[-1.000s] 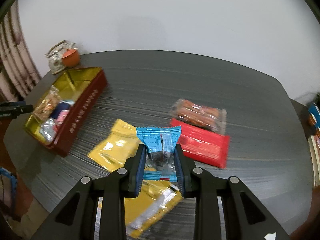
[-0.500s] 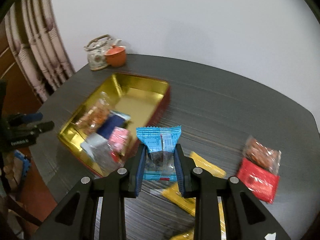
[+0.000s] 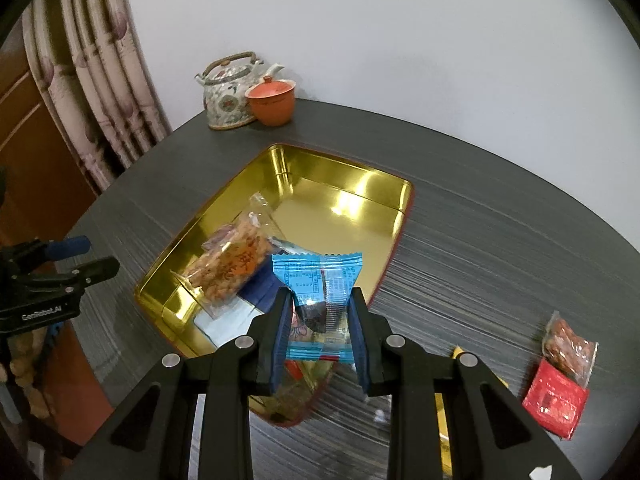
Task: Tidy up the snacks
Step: 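Carry the blue-wrapped candy into the gold tin and open the right gripper, then grasp the yellow packet with a silver strip with the right gripper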
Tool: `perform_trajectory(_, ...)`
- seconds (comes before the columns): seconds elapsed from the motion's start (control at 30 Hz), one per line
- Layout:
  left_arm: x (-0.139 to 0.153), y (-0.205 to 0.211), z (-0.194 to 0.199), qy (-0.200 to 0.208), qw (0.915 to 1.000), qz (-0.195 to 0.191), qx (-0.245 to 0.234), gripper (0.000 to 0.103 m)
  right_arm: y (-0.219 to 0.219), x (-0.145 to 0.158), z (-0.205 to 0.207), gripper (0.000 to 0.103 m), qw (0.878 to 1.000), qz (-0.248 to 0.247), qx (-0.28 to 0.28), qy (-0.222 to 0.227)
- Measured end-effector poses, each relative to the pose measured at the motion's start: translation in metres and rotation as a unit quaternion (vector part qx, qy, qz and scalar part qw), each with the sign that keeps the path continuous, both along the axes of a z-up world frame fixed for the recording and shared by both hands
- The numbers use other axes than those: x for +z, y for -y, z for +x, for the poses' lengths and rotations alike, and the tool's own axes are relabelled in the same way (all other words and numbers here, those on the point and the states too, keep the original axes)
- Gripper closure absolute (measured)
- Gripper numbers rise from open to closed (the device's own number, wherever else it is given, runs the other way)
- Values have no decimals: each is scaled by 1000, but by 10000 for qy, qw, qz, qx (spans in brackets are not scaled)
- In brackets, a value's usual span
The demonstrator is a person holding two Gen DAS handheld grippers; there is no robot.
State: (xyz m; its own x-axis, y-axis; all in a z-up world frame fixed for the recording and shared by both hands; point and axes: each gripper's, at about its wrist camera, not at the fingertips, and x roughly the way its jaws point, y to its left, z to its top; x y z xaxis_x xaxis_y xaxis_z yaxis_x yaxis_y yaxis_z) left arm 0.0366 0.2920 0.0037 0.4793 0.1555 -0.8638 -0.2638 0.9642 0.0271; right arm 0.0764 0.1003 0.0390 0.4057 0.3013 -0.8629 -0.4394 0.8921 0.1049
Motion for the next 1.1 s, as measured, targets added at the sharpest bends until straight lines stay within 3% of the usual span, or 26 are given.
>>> perform_trajectory(0.47, -2, -1, 3, -39, 10000, -51, 32, 34, -17, -26, 18, 76, 9994, -242, 69, -219)
perform_trajectory(0.73, -5, 1, 3, -68, 10000, -56, 0, 34, -18, -25, 18, 74, 9994, -270, 22, -209)
perform_trajectory(1.1, -6, 0, 3, -88, 9999, -78, 66, 34, 51, 5, -22, 60, 9983, -293, -466, -192)
